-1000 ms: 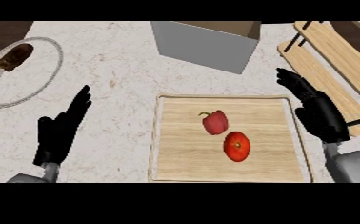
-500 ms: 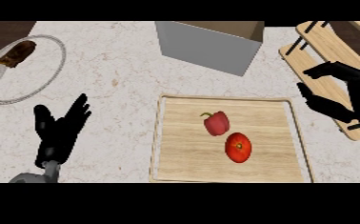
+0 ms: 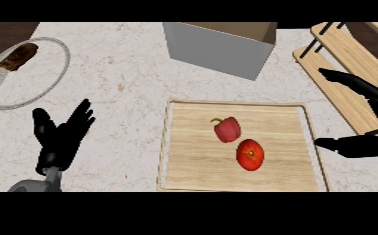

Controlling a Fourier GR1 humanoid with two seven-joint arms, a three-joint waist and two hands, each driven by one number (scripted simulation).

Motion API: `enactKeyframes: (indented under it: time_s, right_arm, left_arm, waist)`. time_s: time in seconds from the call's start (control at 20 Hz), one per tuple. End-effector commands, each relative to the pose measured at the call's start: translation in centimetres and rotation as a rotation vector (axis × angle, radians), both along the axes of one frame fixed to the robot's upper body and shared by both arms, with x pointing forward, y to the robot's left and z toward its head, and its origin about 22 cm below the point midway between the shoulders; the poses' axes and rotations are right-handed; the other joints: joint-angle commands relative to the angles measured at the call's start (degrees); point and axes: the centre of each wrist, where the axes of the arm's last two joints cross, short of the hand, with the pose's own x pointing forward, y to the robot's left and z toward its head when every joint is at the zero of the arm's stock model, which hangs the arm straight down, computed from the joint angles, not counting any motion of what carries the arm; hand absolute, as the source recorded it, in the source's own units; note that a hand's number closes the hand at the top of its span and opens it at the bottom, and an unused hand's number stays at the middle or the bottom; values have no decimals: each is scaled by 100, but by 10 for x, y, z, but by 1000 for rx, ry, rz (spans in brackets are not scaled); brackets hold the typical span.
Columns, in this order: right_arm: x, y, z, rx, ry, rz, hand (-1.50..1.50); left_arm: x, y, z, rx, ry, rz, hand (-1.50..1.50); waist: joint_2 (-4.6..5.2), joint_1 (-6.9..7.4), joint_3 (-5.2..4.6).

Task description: Pick the bell pepper from the tray and place it in the tiered shelf

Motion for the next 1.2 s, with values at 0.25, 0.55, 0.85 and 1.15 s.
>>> enactKeyframes:
  time_s: [0.25, 0.55, 0.85, 1.15]
  right_arm:
    - [-42, 70, 52, -235, 124, 77, -150]
    - [-61, 131, 73, -268, 131, -80, -150]
    - [-30, 179, 54, -407, 161, -200, -150]
    - [-25, 221, 41, -502, 256, -212, -150]
  left_arm:
    - [5, 7, 3, 3, 8, 6, 0]
    - [10, 2, -6, 0, 18, -17, 0]
    - [-2, -12, -3, -9, 13, -12, 0]
    - [10, -3, -9, -10, 22, -10, 0]
  waist:
    - [-1, 32, -18]
    - [18, 83, -25]
    - [23, 201, -11]
    - [27, 104, -10]
